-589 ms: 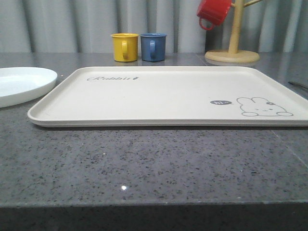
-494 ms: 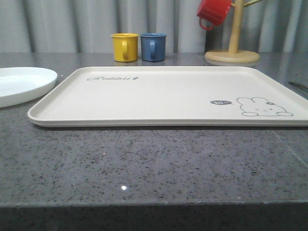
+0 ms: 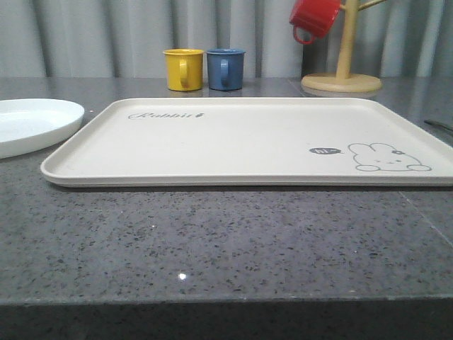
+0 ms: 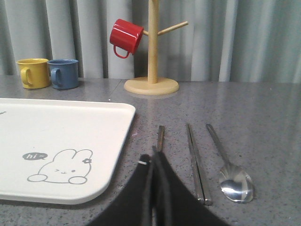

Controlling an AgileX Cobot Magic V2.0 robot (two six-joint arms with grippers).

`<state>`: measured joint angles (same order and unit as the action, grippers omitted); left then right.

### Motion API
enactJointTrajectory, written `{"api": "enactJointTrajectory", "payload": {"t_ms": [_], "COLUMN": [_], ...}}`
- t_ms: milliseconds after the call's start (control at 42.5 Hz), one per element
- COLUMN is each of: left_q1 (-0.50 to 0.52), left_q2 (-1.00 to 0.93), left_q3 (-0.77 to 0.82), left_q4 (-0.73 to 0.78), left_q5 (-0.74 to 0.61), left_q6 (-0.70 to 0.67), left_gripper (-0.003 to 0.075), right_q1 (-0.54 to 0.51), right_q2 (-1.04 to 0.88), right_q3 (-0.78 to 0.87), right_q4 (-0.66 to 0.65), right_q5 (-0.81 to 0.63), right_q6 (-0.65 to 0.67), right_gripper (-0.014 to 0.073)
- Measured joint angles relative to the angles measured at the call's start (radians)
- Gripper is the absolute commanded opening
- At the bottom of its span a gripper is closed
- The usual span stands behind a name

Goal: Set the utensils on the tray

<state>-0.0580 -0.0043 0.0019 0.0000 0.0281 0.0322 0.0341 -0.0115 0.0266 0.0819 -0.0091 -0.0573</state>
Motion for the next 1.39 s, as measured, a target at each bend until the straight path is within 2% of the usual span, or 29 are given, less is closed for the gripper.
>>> {"api": "enactJointTrajectory", "payload": {"t_ms": [118, 212, 353, 518, 683, 800, 965, 1153, 1201, 1248, 1318, 1389], "left_q1": [0.0, 0.0, 0.0, 0.0, 0.0, 0.0, 0.0, 0.0, 0.0, 0.0, 0.0, 0.0], "left_q2": [0.0, 0.0, 0.0, 0.005, 0.125, 0.249, 0.374, 0.462, 0.48, 0.497, 0.517, 0.535], "left_q3": [0.0, 0.0, -0.049, -0.264, -0.538, -0.665, -0.688, -0.656, -0.651, -0.65, -0.648, -0.648], "left_q4": [0.0, 0.0, 0.0, 0.0, 0.013, 0.017, 0.017, 0.011, 0.01, 0.01, 0.01, 0.01], "left_q5": [-0.007, -0.07, -0.071, 0.055, 0.285, 0.463, 0.603, 0.622, 0.626, 0.63, 0.64, 0.65], "left_q6": [0.0, 0.0, 0.0, 0.0, 0.0, 0.0, 0.0, 0.0, 0.0, 0.0, 0.0, 0.0], "left_gripper": [-0.002, -0.002, -0.002, -0.002, -0.002, -0.002, -0.002, -0.002, -0.0013, 0.0027, 0.0147, 0.0341], "right_q1": [0.0, 0.0, 0.0, 0.0, 0.0, 0.0, 0.0, 0.0, 0.0, 0.0, 0.0, 0.0], "right_q2": [0.0, 0.0, 0.0, 0.03, 0.182, 0.297, 0.424, 0.515, 0.533, 0.55, 0.572, 0.593], "right_q3": [0.0, 0.0, -0.06, -0.242, -0.463, -0.576, -0.61, -0.61, -0.61, -0.61, -0.61, -0.61], "right_q4": [0.0, 0.01, 0.039, 0.041, 0.041, 0.039, 0.035, 0.031, 0.031, 0.031, 0.031, 0.031], "right_q5": [-0.018, -0.035, 0.021, 0.126, 0.329, 0.47, 0.558, 0.595, 0.605, 0.619, 0.637, 0.656], "right_q6": [0.0, 0.0, 0.0, 0.0, 0.0, 0.0, 0.0, 0.0, 0.0, 0.0, 0.0, 0.0], "right_gripper": [-0.0113, -0.0113, -0.0113, -0.0113, -0.0113, -0.0113, -0.0113, -0.0106, -0.0081, -0.0018, 0.0132, 0.0314]}}
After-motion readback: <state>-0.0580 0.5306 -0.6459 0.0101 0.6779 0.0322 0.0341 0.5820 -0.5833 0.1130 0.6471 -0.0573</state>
